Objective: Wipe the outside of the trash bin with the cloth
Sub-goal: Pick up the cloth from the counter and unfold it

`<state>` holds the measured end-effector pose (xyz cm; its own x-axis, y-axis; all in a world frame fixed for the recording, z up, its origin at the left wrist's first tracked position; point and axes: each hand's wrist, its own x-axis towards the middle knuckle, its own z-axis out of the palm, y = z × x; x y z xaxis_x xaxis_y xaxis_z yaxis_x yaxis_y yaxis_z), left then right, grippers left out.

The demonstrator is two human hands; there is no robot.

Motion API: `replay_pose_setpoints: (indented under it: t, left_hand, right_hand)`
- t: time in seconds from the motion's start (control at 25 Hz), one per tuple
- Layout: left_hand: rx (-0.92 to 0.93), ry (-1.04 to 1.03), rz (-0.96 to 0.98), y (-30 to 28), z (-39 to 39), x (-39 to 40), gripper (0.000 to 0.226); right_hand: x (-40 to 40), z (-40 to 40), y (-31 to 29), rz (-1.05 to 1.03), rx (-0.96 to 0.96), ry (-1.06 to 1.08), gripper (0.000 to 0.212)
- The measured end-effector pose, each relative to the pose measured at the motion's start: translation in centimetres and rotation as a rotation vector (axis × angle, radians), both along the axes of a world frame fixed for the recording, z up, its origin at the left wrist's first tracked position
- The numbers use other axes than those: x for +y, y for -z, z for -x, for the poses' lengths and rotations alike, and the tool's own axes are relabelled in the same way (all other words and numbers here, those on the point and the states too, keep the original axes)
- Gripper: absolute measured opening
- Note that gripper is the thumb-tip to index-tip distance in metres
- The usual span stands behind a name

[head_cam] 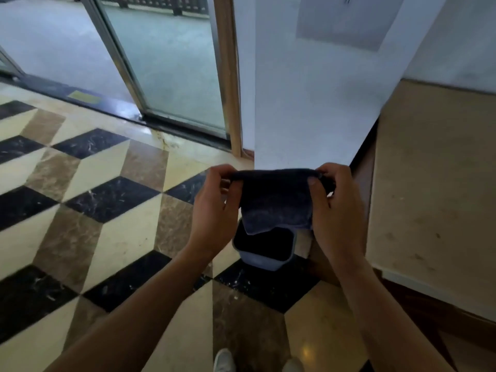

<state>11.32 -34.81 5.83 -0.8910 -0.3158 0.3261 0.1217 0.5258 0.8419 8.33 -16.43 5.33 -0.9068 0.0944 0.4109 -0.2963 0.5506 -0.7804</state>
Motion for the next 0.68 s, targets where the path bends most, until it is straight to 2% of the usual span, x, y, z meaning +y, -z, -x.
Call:
replay_pose_setpoints:
  t: [0.12,0.28,0.52,0.6,0.68]
  left_hand:
    - [0.043,-0.022,-0.026,8.5,1.1,0.3,0.013]
    - [0.057,0.007,-0.041,20.8,1.8,0.1,0.016]
    - [0.126,0.116,0.049,39.9,2.4,0.5,0.010]
    - [0.185,0.164,0.103,45.2,2.5,0.9,0.008]
    - [0.228,0.192,0.154,49.2,2.4,1.4,0.007]
  right_hand:
    - [-0.3,1.2,8.7,0.028,0.052,-0.006,0.014]
    - [1.0,2.2,21.7,-0.053,0.044,-0.058,0.017]
    - [3.4,2.3,39.0,-0.288,-0.007,-0.011,0.018]
    - [3.8,1.8,43.8,-0.225,-0.114,0.013,0.014]
    - [3.7,1.1,47.9,-0.017,-0.275,-0.018,0.012]
